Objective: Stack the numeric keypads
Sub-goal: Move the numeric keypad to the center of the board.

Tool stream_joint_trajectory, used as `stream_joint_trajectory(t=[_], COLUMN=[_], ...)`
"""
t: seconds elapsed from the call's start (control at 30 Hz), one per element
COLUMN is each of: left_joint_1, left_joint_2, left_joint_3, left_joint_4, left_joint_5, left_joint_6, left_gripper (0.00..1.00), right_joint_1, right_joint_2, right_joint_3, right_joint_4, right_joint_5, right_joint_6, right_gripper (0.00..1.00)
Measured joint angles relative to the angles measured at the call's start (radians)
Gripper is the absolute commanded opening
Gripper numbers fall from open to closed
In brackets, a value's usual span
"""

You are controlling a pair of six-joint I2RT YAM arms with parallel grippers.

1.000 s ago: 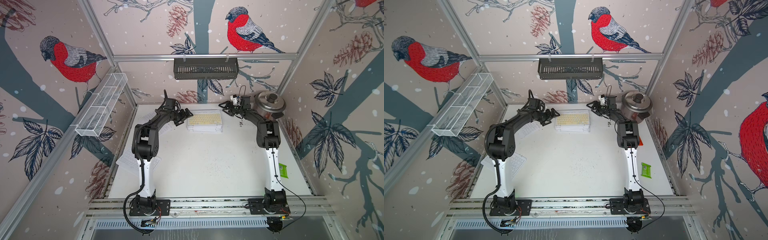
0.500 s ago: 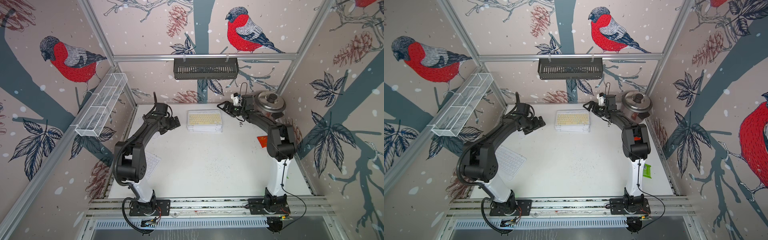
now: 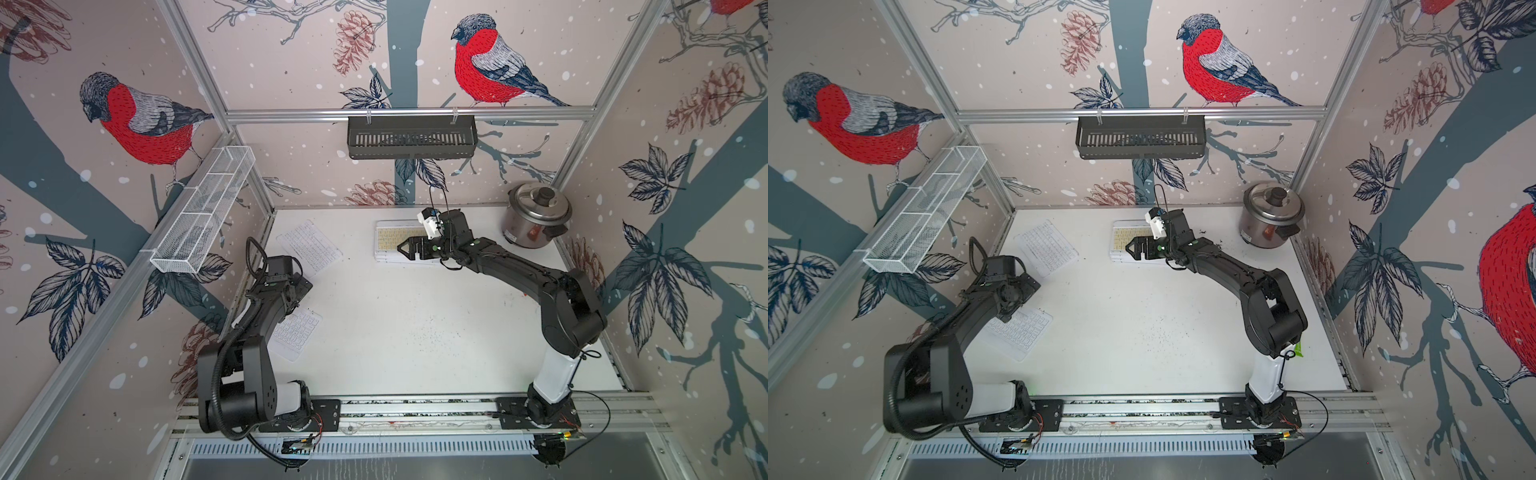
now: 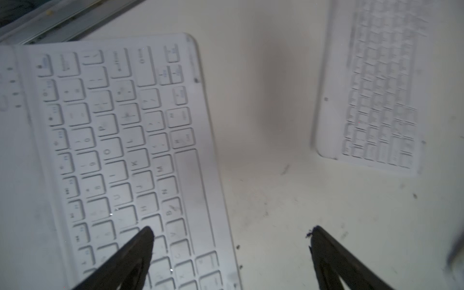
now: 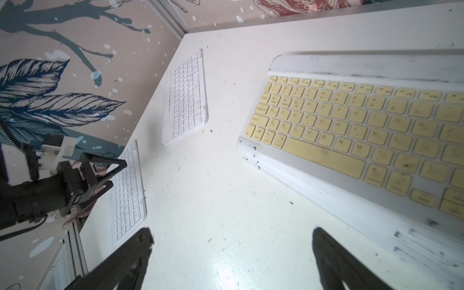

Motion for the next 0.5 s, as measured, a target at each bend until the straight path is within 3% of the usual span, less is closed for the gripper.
stream_joint_trajectory(t=[0.33, 0.5], left_joint_1=[0.049, 0.027], left_joint_2=[0.193, 0.269], left_joint_3=[0.024, 0.040], left_joint_4=[0.160, 0.301], left_joint_5=[0.021, -0.006], left_joint_6=[-0.014, 0.007], left_gripper=[0.96, 0.97], right_joint_1=[-0.006, -0.055], right_joint_2=[-0.062, -0.100], right_joint_3=[-0.039, -0.067], right_joint_4=[-0.030, -0.037], right_joint_5=[0.054, 0.044], right_joint_6=[-0.024, -0.024], right_gripper=[1.00, 1.00])
